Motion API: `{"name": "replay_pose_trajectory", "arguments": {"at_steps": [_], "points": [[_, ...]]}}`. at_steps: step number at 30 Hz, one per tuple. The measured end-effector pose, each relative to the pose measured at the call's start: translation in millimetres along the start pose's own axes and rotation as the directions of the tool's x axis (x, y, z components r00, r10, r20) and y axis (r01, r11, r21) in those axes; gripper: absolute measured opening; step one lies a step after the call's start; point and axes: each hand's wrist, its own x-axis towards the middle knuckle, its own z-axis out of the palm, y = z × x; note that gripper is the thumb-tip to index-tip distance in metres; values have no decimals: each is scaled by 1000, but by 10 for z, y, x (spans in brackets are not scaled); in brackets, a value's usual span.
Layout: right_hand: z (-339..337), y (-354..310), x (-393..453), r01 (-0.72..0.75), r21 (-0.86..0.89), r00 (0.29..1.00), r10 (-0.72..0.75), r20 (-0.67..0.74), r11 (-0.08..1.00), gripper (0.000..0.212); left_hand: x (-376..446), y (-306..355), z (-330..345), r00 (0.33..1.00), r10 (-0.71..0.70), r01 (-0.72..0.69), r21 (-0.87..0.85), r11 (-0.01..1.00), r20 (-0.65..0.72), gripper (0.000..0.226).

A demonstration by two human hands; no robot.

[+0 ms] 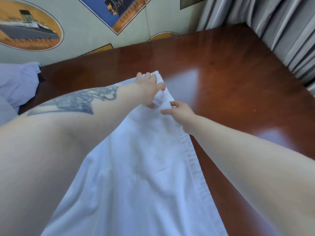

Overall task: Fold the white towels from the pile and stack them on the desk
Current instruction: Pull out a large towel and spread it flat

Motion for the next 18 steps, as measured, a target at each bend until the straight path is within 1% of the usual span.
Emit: {"name": "replay_pose_trajectory", "arguments": {"at_steps": [1,2,3,4,5,6,7,9,10,12,15,16,18], "points": [[14,-43,55,-23,48,1000,23,3,999,51,-1,-44,10,995,-95,98,-131,987,28,88],[26,-76,110,-37,75,999,36,6,996,48,3,-104,20,982,-178,189,-310,932,64,94],[33,-97,162,-44,84,999,44,8,995,43,15,-173,37,968,-233,248,-480,841,91,93],[47,-109,210,-44,94,999,44,2,995,34,34,-240,62,957,-273,277,-604,747,101,88],[58,-124,259,-40,106,999,42,-17,993,24,59,-292,86,945,-312,296,-677,674,102,81],[74,-139,304,-41,110,998,46,-47,993,19,81,-320,108,928,-356,323,-707,629,107,75],[88,-154,356,-42,90,995,50,-86,995,20,98,-328,130,907,-406,361,-701,614,112,71],[117,-198,498,-9,-3,990,8,-142,1000,32,145,-324,172,871,-479,424,-665,615,112,65],[133,-240,561,26,-51,989,-33,-142,998,33,165,-323,189,864,-491,434,-658,615,111,63],[154,-332,691,91,-151,989,-108,-105,984,28,201,-352,209,864,-491,427,-679,597,113,58],[145,-431,847,165,-387,982,-188,-21,907,23,278,-437,235,883,-460,375,-733,568,96,37],[138,-448,882,171,-446,980,-197,-12,879,18,302,-464,224,885,-458,363,-743,562,86,38],[130,-461,935,170,-517,979,-203,-7,839,15,355,-526,182,892,-438,358,-769,529,113,50]]}}
